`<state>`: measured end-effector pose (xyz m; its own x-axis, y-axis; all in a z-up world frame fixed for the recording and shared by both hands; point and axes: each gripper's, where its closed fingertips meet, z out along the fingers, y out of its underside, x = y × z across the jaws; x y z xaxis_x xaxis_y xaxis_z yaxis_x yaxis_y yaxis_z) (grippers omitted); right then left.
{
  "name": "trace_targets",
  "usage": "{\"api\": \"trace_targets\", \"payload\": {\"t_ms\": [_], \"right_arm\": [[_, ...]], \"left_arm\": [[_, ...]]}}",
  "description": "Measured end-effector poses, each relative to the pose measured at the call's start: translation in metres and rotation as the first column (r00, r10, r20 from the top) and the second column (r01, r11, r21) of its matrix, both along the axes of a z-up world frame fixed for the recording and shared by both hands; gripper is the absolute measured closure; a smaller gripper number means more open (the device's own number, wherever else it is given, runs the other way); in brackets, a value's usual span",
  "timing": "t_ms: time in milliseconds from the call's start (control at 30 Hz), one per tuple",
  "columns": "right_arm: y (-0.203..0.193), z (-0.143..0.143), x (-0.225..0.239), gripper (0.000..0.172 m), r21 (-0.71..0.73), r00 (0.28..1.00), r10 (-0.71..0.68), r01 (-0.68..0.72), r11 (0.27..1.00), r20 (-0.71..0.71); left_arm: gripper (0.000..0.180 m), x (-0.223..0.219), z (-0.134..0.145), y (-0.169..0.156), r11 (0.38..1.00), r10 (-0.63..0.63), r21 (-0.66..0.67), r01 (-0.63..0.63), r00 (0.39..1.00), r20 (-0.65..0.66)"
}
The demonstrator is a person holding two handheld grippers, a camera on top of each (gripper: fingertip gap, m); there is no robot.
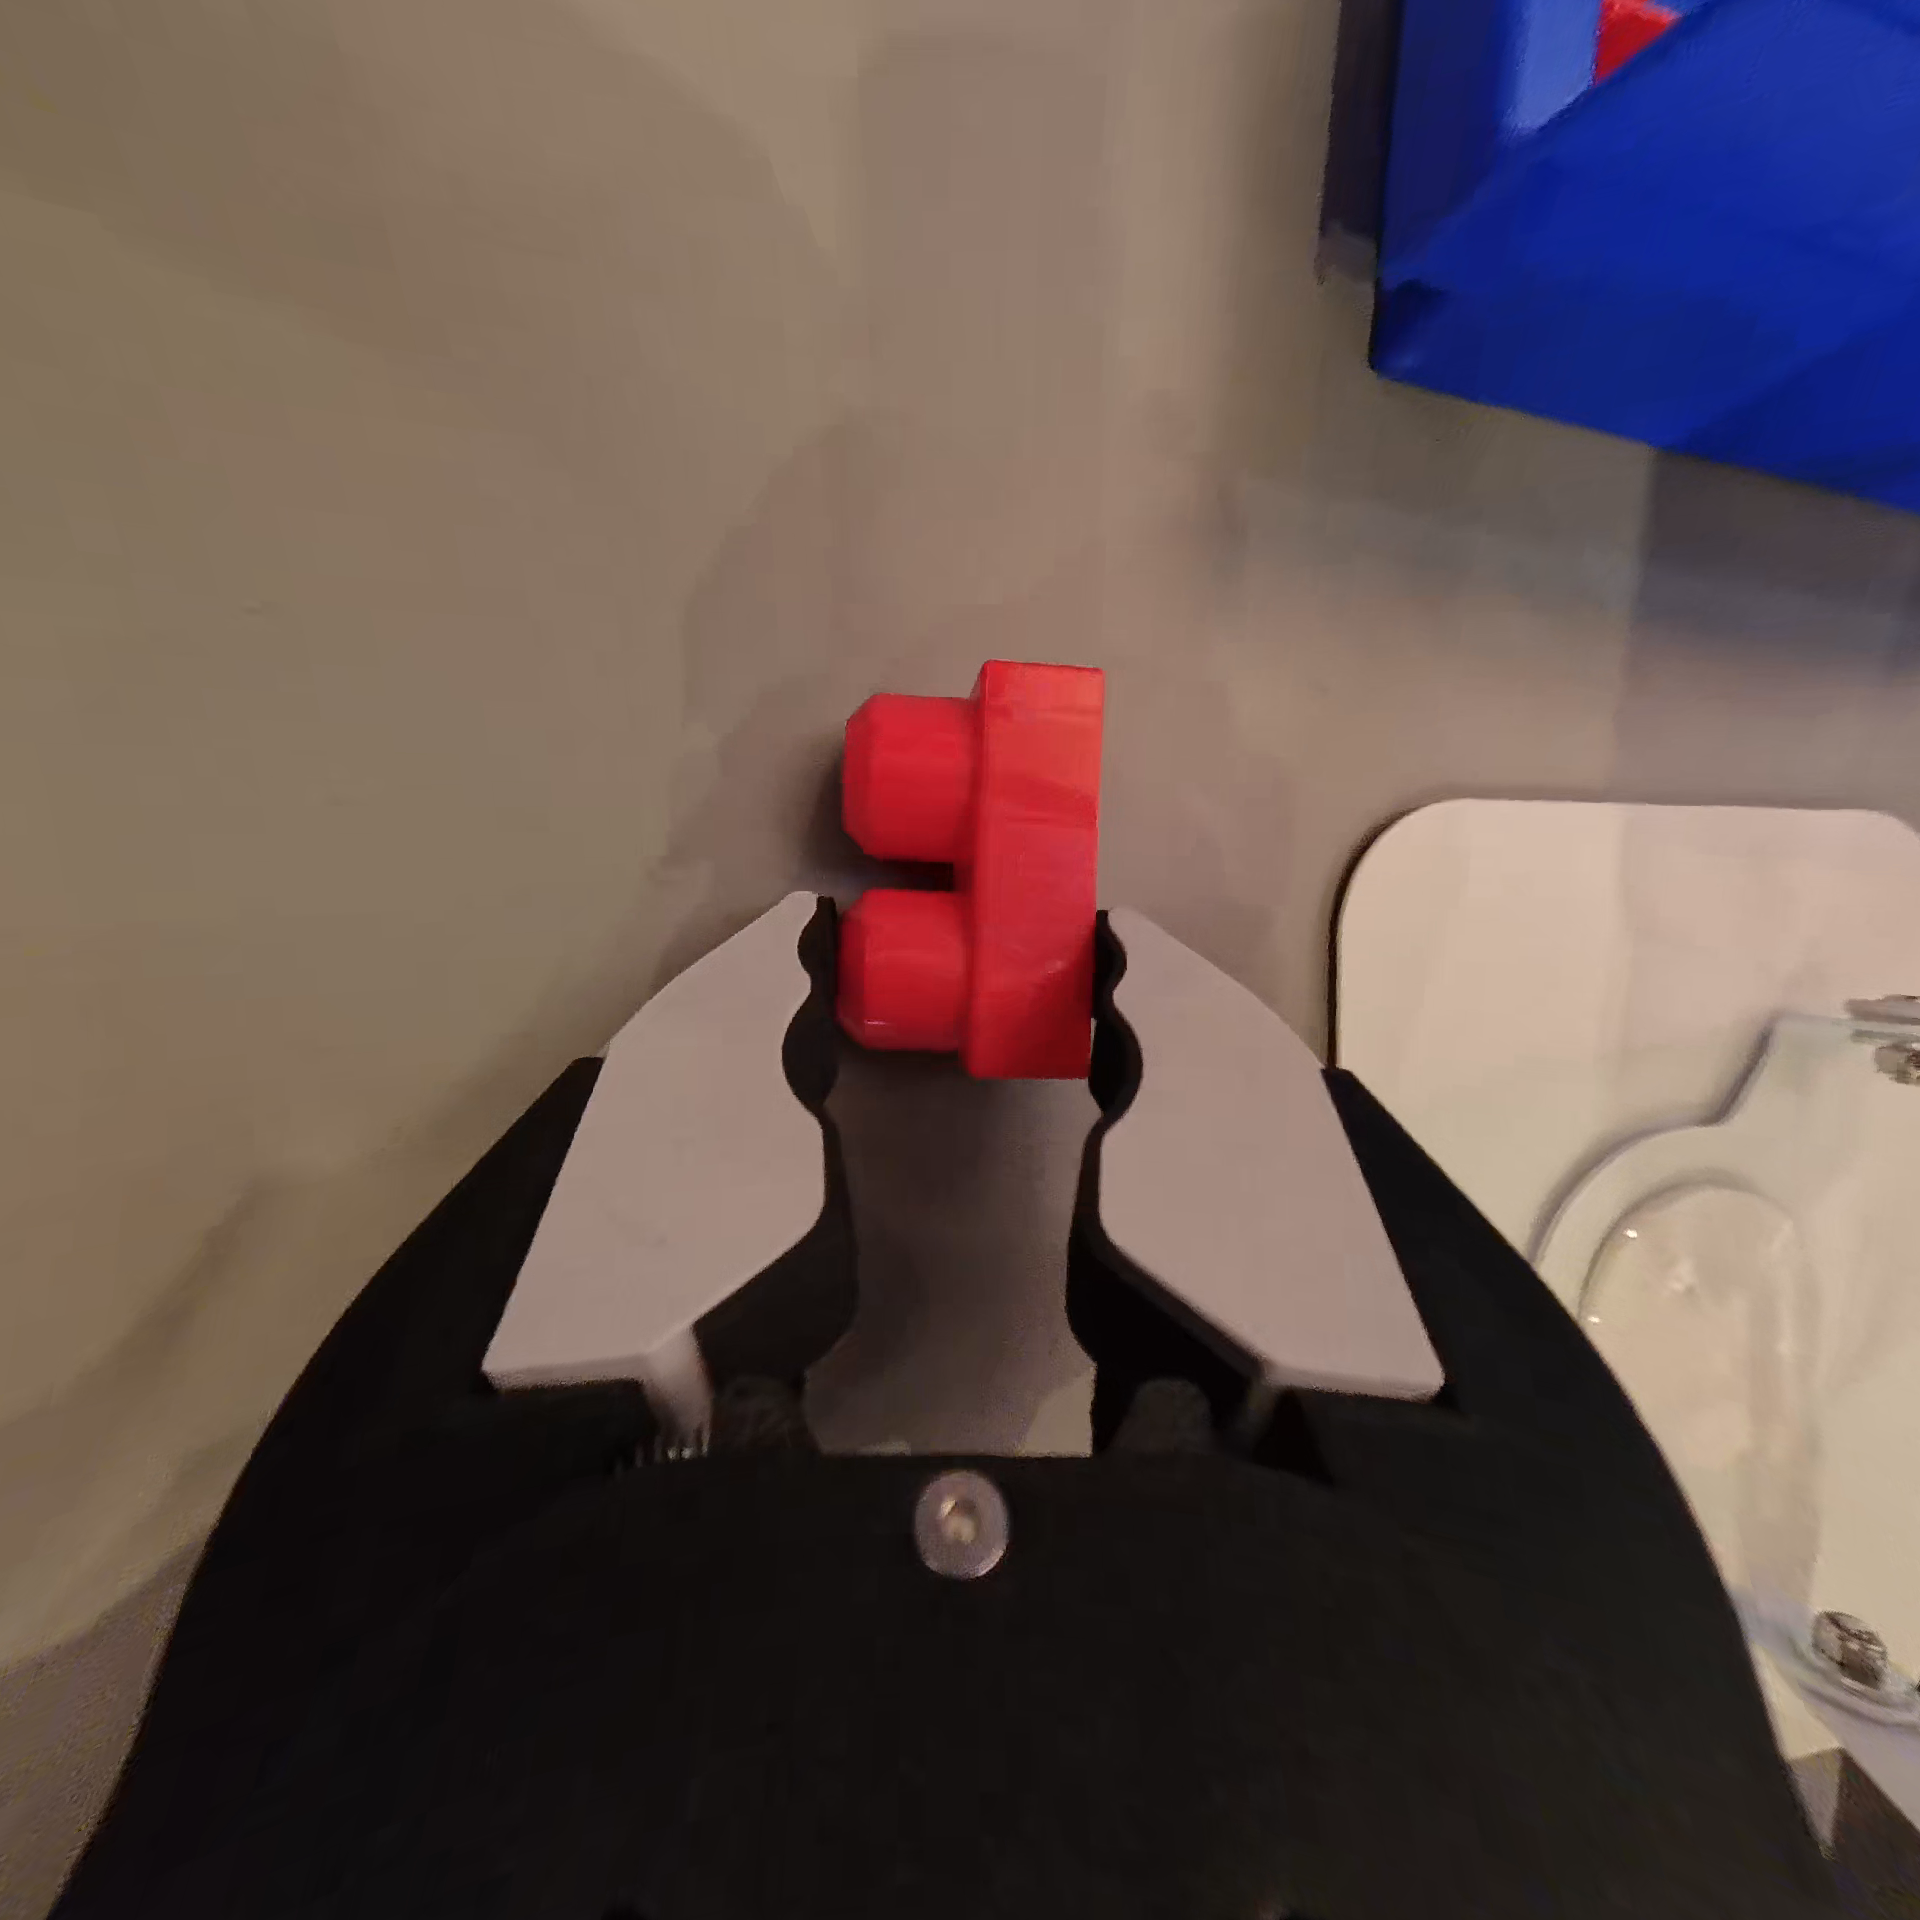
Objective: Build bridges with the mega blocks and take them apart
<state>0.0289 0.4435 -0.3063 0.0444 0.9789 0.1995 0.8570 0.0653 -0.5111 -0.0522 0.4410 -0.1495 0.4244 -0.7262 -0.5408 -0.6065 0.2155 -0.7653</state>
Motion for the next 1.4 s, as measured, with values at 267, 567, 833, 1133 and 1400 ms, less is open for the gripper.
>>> {"api": "trace_targets", "payload": {"t_ms": [267,567,833,1133,1400], "right_arm": [[0.002,0.026,-0.001,0.126,0.01,0.995,0.012,-0.011,1.0,-0.104],[-0.001,0.012,0.003,0.128,-0.018,0.998,0.03,-0.031,0.999,-0.05],[-0.011,0.108,0.002,0.128,-0.411,0.826,-0.151,-0.105,0.905,-0.542],[-0.075,0.063,0.033,0.128,-0.792,0.974,-0.041,-0.155,0.591,-0.221],[-0.085,0.021,0.031,0.128,-0.791,1.0,0.007,-0.023,0.612,-0.023]], "left_arm": [[0.105,-0.001,0.003,0.001,1.0,0.0,-0.002,0.0,1.0,0.011],[0.105,-0.002,0.005,0.001,1.0,-0.006,0.0,0.006,1.0,0.025],[0.105,0.002,0.0,0.005,0.993,0.038,0.113,-0.03,0.997,-0.062],[0.105,0.011,-0.02,0.003,0.997,0.005,0.077,0.004,0.994,-0.107],[0.105,0.013,-0.024,0.0,0.999,-0.017,0.047,0.022,0.995,-0.101]]}}
